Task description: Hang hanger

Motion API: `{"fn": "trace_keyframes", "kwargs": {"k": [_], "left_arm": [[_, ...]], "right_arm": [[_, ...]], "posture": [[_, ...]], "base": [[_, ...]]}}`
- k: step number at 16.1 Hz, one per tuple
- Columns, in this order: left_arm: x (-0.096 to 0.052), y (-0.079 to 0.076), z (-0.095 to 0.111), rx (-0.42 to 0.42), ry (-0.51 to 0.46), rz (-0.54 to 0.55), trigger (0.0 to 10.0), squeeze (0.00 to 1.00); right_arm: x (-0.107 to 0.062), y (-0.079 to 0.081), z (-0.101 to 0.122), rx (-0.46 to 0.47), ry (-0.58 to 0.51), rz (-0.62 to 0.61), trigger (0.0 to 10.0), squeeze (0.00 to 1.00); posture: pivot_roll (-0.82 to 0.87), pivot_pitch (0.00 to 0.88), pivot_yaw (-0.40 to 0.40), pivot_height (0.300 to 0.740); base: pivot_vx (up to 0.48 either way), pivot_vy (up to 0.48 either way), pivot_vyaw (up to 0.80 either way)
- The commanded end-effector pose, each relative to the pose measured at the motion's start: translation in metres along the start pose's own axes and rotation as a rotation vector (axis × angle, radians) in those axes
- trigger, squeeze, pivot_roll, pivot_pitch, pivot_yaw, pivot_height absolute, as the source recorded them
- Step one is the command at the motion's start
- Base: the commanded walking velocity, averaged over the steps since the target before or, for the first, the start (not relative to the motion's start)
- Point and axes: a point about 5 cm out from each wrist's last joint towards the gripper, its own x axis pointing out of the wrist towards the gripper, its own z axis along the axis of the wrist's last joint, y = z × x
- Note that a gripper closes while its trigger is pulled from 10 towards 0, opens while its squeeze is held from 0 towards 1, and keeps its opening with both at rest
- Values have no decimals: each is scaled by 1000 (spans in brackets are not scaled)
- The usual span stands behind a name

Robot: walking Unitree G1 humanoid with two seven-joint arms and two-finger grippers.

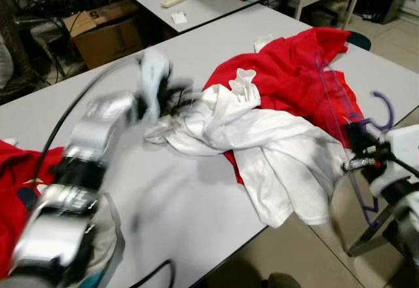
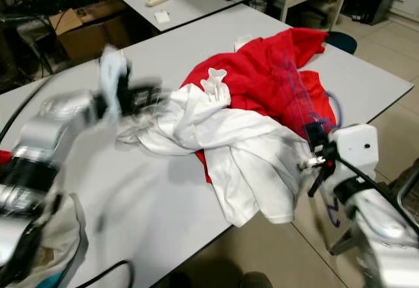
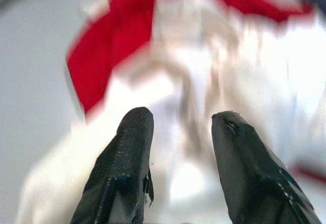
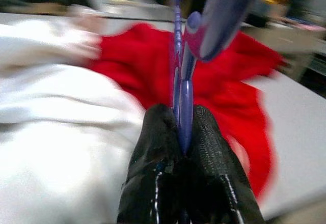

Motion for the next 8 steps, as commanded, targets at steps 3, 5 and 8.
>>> {"fn": "trace_keyframes", "kwargs": {"k": [3,5,8], "left_arm": [[-7,0,-21,82,174,20,10000,0],[-10,4,-30,108,234,87,10000,0],[-14,2,-38,106,285,92,10000,0]], "right_arm": [[-6,15,35,-4,-92,323,10000,0],[-10,21,40,-27,-46,481,10000,0],[-17,27,38,2,19,592,10000,0]], "posture": [[-225,0,104,740],[-225,0,97,740],[-223,0,91,740]], "base": [[0,0,0],[0,0,0],[0,0,0]]}}
